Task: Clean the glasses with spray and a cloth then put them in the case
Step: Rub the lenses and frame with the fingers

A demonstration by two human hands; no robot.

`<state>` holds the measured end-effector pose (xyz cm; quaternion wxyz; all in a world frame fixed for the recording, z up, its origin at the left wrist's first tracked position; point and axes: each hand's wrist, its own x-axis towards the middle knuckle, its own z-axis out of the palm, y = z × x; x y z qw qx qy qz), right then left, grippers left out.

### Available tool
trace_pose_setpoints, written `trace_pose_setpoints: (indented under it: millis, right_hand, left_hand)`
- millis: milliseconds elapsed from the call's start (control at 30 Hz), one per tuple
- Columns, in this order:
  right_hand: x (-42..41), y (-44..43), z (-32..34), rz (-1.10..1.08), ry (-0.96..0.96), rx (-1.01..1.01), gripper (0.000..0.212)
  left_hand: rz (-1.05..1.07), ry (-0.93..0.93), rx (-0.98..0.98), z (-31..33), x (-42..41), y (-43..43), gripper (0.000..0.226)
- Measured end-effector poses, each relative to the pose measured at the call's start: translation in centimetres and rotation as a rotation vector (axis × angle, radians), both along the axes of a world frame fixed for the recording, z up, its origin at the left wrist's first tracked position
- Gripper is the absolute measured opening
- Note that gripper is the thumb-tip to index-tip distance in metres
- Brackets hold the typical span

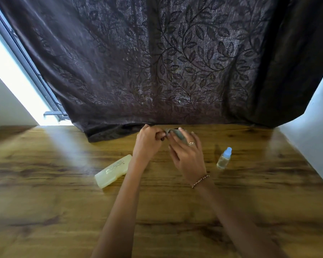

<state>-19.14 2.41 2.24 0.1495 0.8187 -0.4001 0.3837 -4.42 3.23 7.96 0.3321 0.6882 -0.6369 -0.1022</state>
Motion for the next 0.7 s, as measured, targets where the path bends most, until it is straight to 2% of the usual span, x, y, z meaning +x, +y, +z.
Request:
trace_pose_setpoints:
  millis: [133,300,500,700]
  right_hand:
    - [-1.2,-0.3,0.3,-0.082,-0.115,0.051,0.030]
    - [-3.1,0.0,-1.2,-0.128,-0.428,0.395,0.017]
    - [-4.3,-0.6,-4.0,-0.254,-0.503,0.662,0.017]
    - [-4.3,-1.1,-3.3,-0.223,-0.678,0.939,0.023]
  left_hand:
    - [0.029,0.022,-0.002,-0.4,0.8,-0.2,0.020]
    - [0.037,0.105,-0.012,-1.4,1.8,-0.2,0.018]
    - [-0.047,0.134,-0.037,-2.2,1.3,-0.2,0.013]
    - [-0.094,0.135,-0.044,-2.7,1.3,-0.4,0.013]
